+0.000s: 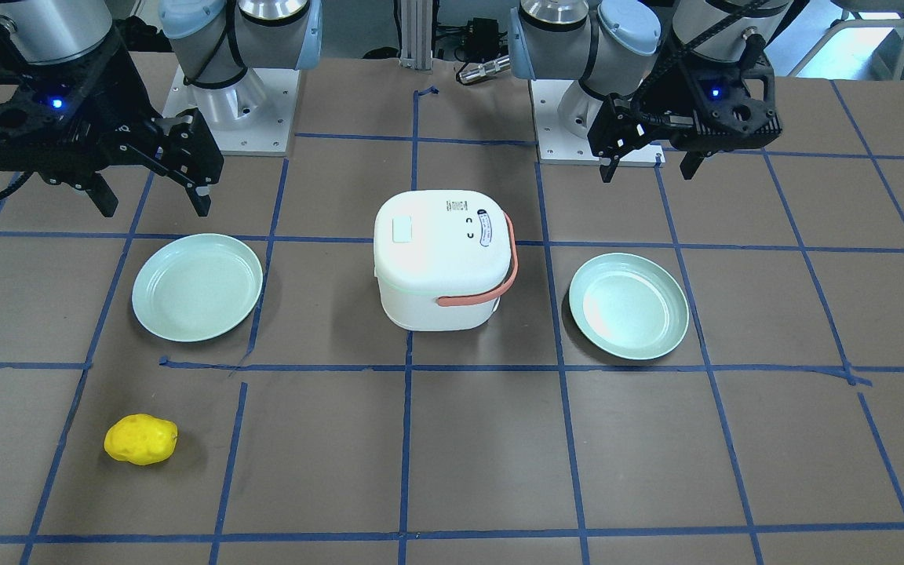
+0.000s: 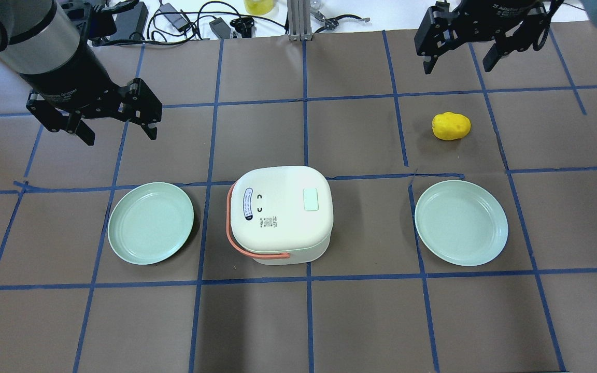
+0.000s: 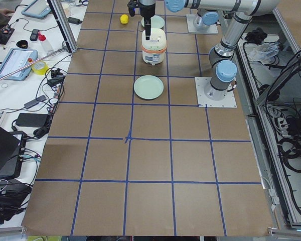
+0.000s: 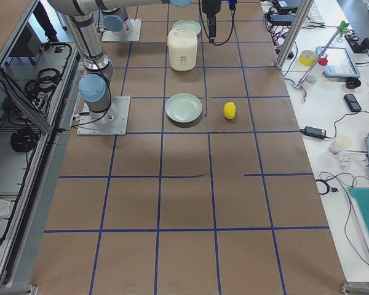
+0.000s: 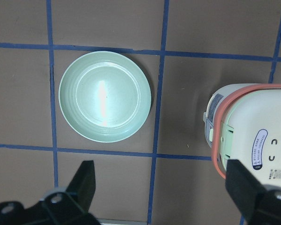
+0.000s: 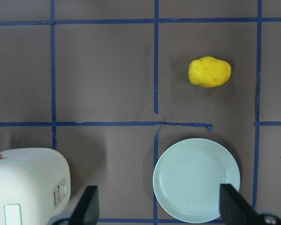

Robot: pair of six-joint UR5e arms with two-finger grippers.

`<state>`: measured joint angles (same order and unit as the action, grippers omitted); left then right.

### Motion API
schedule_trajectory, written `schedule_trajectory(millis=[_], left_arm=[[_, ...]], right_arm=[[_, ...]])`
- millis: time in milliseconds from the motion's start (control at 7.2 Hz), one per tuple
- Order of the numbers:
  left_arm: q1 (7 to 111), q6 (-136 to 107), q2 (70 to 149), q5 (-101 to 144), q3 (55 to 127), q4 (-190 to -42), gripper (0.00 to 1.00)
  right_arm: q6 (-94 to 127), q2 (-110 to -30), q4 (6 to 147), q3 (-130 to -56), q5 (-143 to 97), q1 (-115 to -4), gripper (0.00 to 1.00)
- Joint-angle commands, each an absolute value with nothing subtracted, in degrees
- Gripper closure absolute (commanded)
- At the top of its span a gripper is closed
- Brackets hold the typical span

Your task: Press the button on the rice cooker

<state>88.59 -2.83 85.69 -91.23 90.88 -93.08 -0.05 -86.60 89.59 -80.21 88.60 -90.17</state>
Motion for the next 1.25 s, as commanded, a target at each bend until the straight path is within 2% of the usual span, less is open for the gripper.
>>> schedule_trajectory(millis=[0, 278, 556, 833, 1111], left_arm=[[88.6, -2.9, 85.7, -91.2, 90.9, -93.1, 0.00], [88.6, -2.8, 85.7, -91.2, 90.9, -93.1, 0.00], [88.6, -2.8, 85.7, -91.2, 90.9, -93.1, 0.00], [88.6, -2.9, 85.7, -91.2, 90.9, -93.1, 0.00], [88.6, -2.9, 85.7, -91.2, 90.9, -93.1, 0.00]], right_arm=[[-0.1, -86.7, 89.3, -80.0, 88.1, -90.2, 0.50], [0.0, -86.9, 89.0, -79.9, 88.0, -90.3, 0.76], [0.7, -86.8, 88.8, -80.3, 87.9, -91.4, 0.92], [3.8, -86.0, 88.9, -81.8, 88.0, -97.3, 0.95], [13.0, -84.6, 90.2, -86.4, 87.7, -103.4, 0.95]])
